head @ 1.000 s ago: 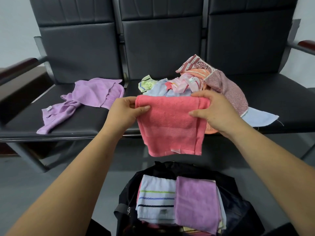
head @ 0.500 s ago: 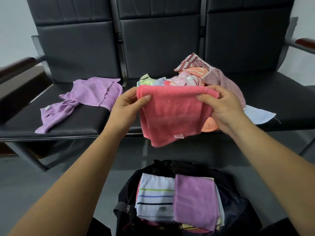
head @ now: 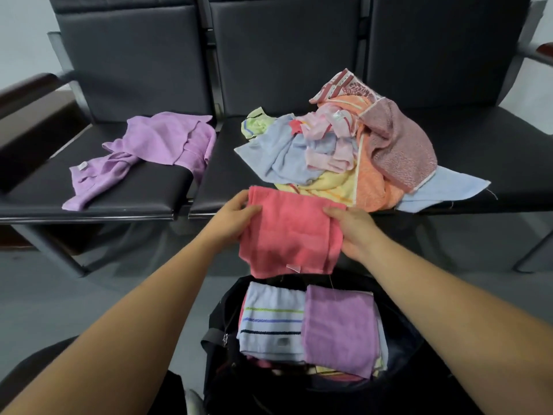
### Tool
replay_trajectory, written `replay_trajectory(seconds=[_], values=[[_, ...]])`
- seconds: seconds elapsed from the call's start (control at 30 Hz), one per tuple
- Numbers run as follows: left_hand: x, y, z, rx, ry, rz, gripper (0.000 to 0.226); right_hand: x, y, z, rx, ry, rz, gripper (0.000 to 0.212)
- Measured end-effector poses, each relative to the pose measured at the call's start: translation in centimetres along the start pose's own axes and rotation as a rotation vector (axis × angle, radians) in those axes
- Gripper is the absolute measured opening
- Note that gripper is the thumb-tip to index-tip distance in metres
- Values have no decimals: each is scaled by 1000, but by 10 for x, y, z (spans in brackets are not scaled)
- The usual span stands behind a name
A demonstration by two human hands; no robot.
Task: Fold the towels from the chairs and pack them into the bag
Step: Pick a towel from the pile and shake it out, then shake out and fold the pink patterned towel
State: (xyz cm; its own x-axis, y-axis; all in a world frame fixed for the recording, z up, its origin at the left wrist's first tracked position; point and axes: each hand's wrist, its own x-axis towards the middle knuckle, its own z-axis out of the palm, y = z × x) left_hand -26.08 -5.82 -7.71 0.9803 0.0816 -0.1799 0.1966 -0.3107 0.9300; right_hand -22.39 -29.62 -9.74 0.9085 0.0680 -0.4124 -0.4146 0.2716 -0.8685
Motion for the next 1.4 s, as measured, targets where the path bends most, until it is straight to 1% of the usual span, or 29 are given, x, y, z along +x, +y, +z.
replay_trajectory(seconds=[0.07,0.17,0.27,0.33,0.4,0.43,0.47,0.5,0.57,0.67,0.77,0.83,0.9,0.97,1.0,1.07,1.13,1.27,1.33,1.4], values=[[-3,-25,6,18,-29,-98,29,9,28,-3,-90,39,51,12],[-11,-60,12,99,-35,-225,28,16,65,-4,-241,76,164,18],[-15,-91,12,194,-71,-339,28,18,98,0,-295,98,266,9],[-14,-106,10,208,-80,-413,30,22,114,0,-357,110,306,9],[-15,-118,5,231,-93,-485,40,23,118,-2,-478,142,344,5],[-15,-121,1,283,-105,-511,46,26,117,-6,-568,183,348,6],[-14,-123,-1,337,-111,-522,49,29,115,-10,-663,224,336,10],[-14,-123,-2,376,-109,-518,51,31,111,-14,-731,256,316,15],[-11,-117,0,416,-107,-460,47,33,101,-14,-718,246,310,20],[-3,-97,11,392,-93,-333,28,35,84,-2,-669,136,312,24],[11,-61,18,307,-66,-192,13,35,52,14,-717,21,235,23],[23,-29,16,240,-46,-100,15,36,22,22,-723,-57,182,22],[38,1,11,233,-19,-26,13,37,-17,26,-691,-77,100,15],[53,25,6,260,18,36,7,44,-53,26,-707,-16,-25,8],[62,34,5,290,40,55,8,50,-67,24,-742,32,-102,8],[79,46,8,381,76,79,9,64,-89,18,-860,119,-245,9],[96,51,14,456,93,94,15,78,-103,11,-988,188,-347,16],[127,48,33,526,100,150,27,108,-122,-1,-1172,305,-456,34],[142,44,47,540,46,175,42,128,-131,-9,-1207,392,-480,40],[158,38,64,614,-30,153,54,144,-136,-19,-1206,512,-442,47]])
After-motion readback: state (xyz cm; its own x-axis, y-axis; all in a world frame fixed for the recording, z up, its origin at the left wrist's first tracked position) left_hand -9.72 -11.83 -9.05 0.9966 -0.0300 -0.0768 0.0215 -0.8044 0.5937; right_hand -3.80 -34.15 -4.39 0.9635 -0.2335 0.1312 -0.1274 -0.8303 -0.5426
